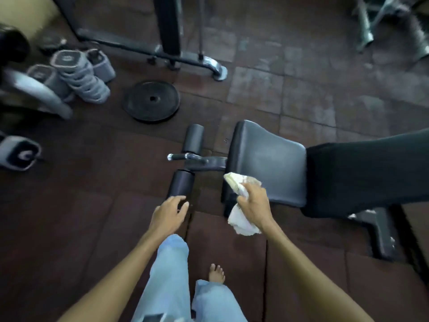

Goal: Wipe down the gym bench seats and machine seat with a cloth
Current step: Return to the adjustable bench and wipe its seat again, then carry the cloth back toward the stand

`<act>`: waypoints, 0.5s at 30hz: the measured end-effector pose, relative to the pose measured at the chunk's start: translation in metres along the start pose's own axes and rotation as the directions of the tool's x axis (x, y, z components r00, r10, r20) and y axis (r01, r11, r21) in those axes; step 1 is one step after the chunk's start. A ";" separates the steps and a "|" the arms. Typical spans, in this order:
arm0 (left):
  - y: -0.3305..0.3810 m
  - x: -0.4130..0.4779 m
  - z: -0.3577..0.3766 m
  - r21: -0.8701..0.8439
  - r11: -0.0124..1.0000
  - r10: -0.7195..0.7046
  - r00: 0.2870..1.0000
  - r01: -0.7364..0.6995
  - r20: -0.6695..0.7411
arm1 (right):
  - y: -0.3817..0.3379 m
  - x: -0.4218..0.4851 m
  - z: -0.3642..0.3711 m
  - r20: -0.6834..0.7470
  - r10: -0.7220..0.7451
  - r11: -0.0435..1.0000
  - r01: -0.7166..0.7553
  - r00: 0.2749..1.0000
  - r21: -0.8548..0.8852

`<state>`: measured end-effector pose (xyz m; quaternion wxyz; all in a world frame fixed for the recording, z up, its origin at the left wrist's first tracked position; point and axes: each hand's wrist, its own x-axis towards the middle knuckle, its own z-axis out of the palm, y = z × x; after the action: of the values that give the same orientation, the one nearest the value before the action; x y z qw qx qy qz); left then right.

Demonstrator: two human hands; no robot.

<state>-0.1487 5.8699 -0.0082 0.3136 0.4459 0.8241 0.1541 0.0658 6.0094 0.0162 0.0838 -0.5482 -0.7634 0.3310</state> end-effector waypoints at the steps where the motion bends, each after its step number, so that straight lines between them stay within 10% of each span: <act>1: -0.011 -0.024 -0.010 -0.032 0.999 -0.038 0.999 0.037 -0.031 | -0.022 -0.004 -0.003 0.026 -0.056 0.997 0.057 0.998 -0.046; 7: -0.094 -0.127 -0.088 -0.209 0.947 -0.298 0.915 0.246 -0.274 | -0.169 -0.023 0.034 0.223 -0.375 0.902 0.410 0.900 -0.134; 15: -0.273 -0.270 -0.197 -0.415 0.763 -0.643 0.651 0.496 -0.404 | -0.415 -0.111 0.203 0.525 -0.631 0.662 0.749 0.572 -0.021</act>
<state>-0.3421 5.4991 0.0978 0.1661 0.0553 0.9463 0.2716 -0.3158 5.7513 0.1345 -0.0494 -0.1107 -0.9465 0.2991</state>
